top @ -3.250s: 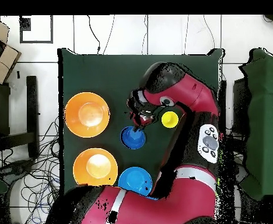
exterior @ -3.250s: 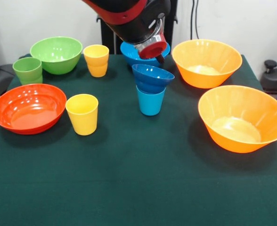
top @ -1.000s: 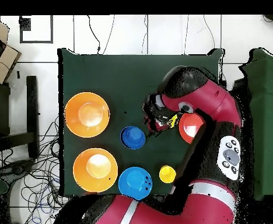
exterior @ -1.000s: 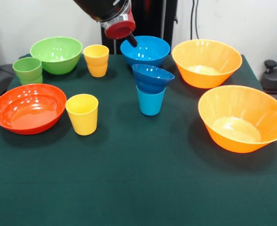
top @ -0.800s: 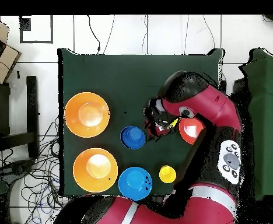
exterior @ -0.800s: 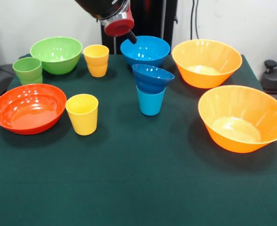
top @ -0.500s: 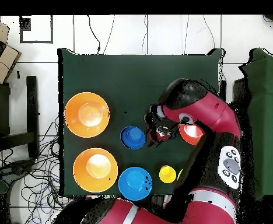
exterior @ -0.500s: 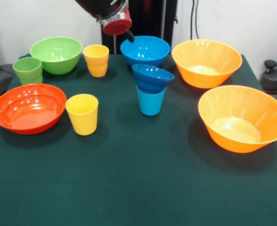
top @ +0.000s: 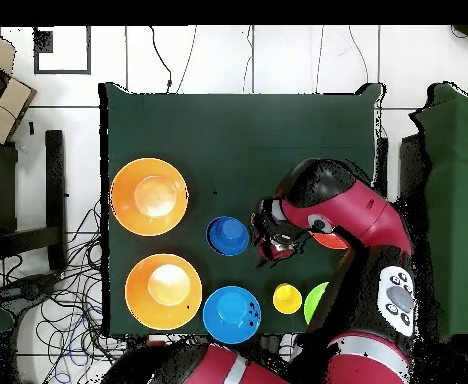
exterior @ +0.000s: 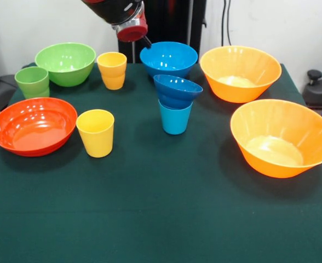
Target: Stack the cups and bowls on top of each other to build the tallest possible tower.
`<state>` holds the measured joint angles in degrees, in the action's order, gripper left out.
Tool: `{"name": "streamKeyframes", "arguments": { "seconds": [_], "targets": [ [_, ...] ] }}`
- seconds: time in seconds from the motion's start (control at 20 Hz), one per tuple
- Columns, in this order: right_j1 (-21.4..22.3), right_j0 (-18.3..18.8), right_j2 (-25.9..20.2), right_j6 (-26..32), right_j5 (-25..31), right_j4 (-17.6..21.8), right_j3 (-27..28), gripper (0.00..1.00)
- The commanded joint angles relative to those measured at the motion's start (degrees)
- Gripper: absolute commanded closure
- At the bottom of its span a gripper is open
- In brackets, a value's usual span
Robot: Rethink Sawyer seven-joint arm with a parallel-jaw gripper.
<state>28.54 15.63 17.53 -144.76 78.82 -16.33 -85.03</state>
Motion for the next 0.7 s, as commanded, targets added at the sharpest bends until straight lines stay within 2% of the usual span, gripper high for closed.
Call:
{"name": "streamKeyframes", "arguments": {
  "seconds": [0.05,0.7],
  "targets": [
    [-0.18,0.62,-4.70,4.10,-8.87,3.99,-7.28,0.00],
    [0.20,-0.09,-6.05,3.40,-15.33,2.78,-11.59,0.00]
  ]
}}
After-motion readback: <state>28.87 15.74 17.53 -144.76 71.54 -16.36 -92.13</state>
